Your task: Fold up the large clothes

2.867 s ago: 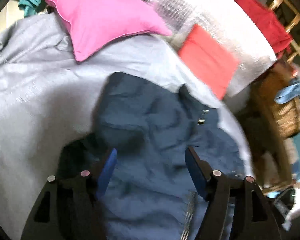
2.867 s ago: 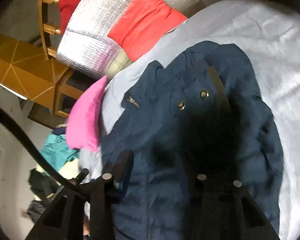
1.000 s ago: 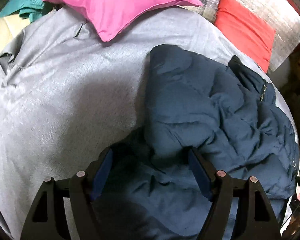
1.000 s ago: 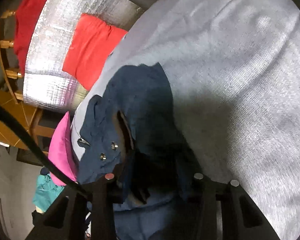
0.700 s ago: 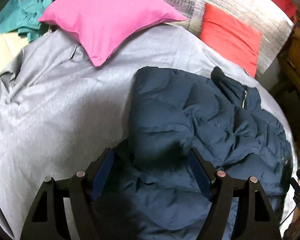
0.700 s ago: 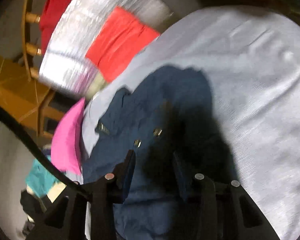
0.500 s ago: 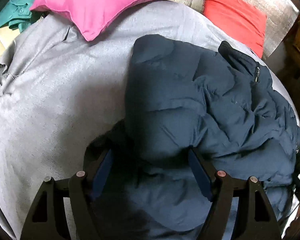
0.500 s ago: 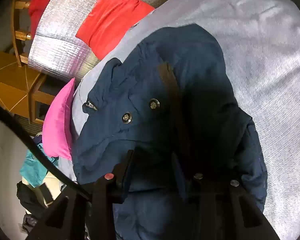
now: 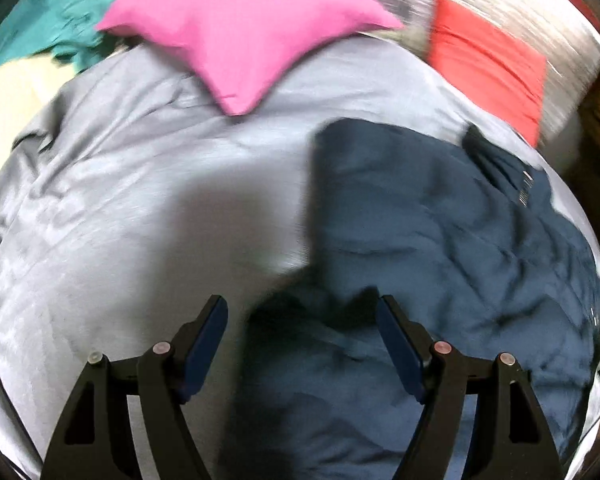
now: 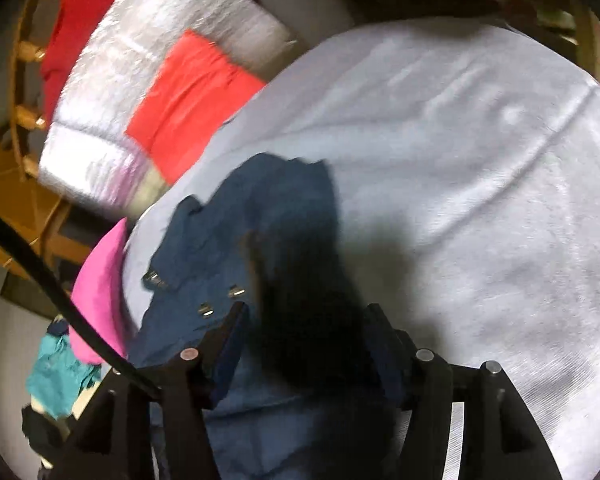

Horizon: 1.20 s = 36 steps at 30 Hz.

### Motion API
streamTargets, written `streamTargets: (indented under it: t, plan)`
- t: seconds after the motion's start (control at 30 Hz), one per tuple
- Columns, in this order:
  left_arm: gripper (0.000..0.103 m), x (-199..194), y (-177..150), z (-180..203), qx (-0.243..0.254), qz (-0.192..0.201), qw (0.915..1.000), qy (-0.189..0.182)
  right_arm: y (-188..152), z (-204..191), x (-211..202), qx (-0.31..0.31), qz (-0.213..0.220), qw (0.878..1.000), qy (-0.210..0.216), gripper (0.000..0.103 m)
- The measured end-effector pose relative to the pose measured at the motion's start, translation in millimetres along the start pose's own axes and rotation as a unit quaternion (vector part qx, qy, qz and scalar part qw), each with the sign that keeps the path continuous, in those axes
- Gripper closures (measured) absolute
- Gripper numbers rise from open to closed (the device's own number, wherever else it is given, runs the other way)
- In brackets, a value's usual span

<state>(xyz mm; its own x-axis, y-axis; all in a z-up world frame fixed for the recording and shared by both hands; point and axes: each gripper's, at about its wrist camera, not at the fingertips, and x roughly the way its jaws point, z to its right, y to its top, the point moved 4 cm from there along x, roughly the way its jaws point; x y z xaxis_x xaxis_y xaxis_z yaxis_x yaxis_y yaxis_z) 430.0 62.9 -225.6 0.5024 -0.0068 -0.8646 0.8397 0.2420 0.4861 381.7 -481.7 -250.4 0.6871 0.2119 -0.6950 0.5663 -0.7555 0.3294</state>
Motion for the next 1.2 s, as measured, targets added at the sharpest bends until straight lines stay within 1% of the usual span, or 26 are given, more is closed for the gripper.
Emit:
streamTargets:
  t: [0.1, 0.13, 0.17, 0.2, 0.27, 0.33, 0.4, 0.43, 0.5, 0.57, 0.63, 0.7, 0.73, 0.77, 0.8, 0.83, 0.87, 0.9, 0.97, 1.07, 1.13, 1.2]
  plan:
    - [0.026, 12.0, 4.3, -20.4, -0.032, -0.008, 0.9994, -0.003, -0.5, 9.9, 14.9, 0.002, -0.02, 1.0, -0.009, 0.036]
    - [0.026, 16.5, 3.7, -22.0, -0.037, -0.016, 0.9991, -0.011, -2.2, 11.6, 20.5, 0.005, -0.03, 1.0, -0.001, 0.036]
    - [0.026, 22.1, 3.5, -22.7, -0.041, -0.025, 0.9985, -0.027, -3.3, 15.2, 23.8, 0.009, -0.045, 0.999, 0.018, 0.036]
    - [0.026, 25.6, 3.0, -22.4, -0.045, -0.029, 0.9978, -0.039, -4.4, 14.1, 27.2, 0.008, -0.047, 0.999, 0.026, 0.035]
    - [0.026, 31.1, 3.6, -22.2, -0.054, -0.03, 0.9963, -0.06, -4.0, 9.3, 27.5, -0.012, -0.035, 0.999, 0.029, 0.034]
    - [0.027, 31.2, 5.2, -23.7, -0.061, -0.029, 0.9947, -0.077, -4.7, 7.0, 28.4, -0.011, -0.04, 0.998, 0.054, 0.035]
    - [0.027, 25.4, 5.8, -26.3, -0.077, -0.03, 0.9914, -0.102, -6.7, 1.6, 26.7, -0.02, -0.04, 0.997, 0.069, 0.046]
    - [0.027, 22.6, 7.6, -26.7, -0.081, -0.026, 0.9905, -0.108, -8.5, -2.7, 24.2, -0.032, -0.038, 0.996, 0.072, 0.047]
    - [0.026, 18.4, 10.7, -28.5, -0.081, -0.02, 0.9912, -0.103, -10.0, -6.3, 22.4, -0.047, -0.035, 0.996, 0.063, 0.047]
    - [0.026, 19.6, 6.2, -27.8, -0.082, -0.02, 0.9921, -0.093, -11.2, -2.1, 30.3, -0.037, -0.04, 0.997, 0.056, 0.047]
    - [0.026, 30.4, 3.4, -23.8, -0.085, -0.036, 0.9914, -0.093, -10.5, 3.8, 32.1, -0.022, -0.042, 0.997, 0.068, 0.047]
    - [0.026, 32.7, 6.1, -21.8, -0.081, -0.027, 0.992, -0.093, -10.3, 4.1, 30.6, -0.02, -0.042, 0.996, 0.076, 0.047]
    - [0.026, 31.3, 7.2, -19.2, -0.076, -0.025, 0.9917, -0.101, -10.9, 2.9, 29.0, -0.026, -0.039, 0.996, 0.08, 0.051]
    - [0.026, 29.8, 6.6, -17.4, -0.076, -0.022, 0.9901, -0.116, -12.1, 0.6, 26.3, -0.036, -0.037, 0.995, 0.083, 0.06]
    - [0.027, 27.7, 7.0, -13.6, -0.08, -0.02, 0.9853, -0.149, -13.2, -3.0, 22.0, -0.046, -0.032, 0.995, 0.083, 0.063]
    - [0.027, 26.6, 7.0, -10.6, -0.081, -0.019, 0.983, -0.164, -14.2, -7.9, 17.9, -0.057, -0.025, 0.994, 0.085, 0.064]
    - [0.027, 25.5, 6.9, -6.5, -0.073, -0.015, 0.9835, -0.165, -15.4, -15.7, 14.1, -0.072, -0.016, 0.993, 0.088, 0.066]
    - [0.027, 25.5, 6.2, -1.5, -0.056, -0.013, 0.9862, -0.155, -16.4, -21.0, 9.5, -0.086, -0.008, 0.992, 0.092, 0.066]
    - [0.028, 30.0, 3.3, 7.2, -0.03, -0.015, 0.9917, -0.124, -18.2, -23.3, 8.6, -0.098, -0.003, 0.992, 0.078, 0.067]
    - [0.028, 34.0, 0.4, 14.4, -0.01, -0.013, 0.9946, -0.103, -19.1, -8.4, 25.0, -0.077, -0.026, 0.996, 0.048, 0.067]
    - [0.028, 33.3, 0.9, 16.2, -0.006, -0.015, 0.9948, -0.1, -16.7, -0.7, 27.7, -0.048, -0.038, 0.997, 0.056, 0.067]
    - [0.028, 30.4, 2.4, 14.0, -0.018, -0.02, 0.994, -0.106, -14.0, -2.4, 23.0, -0.041, -0.035, 0.997, 0.062, 0.067]
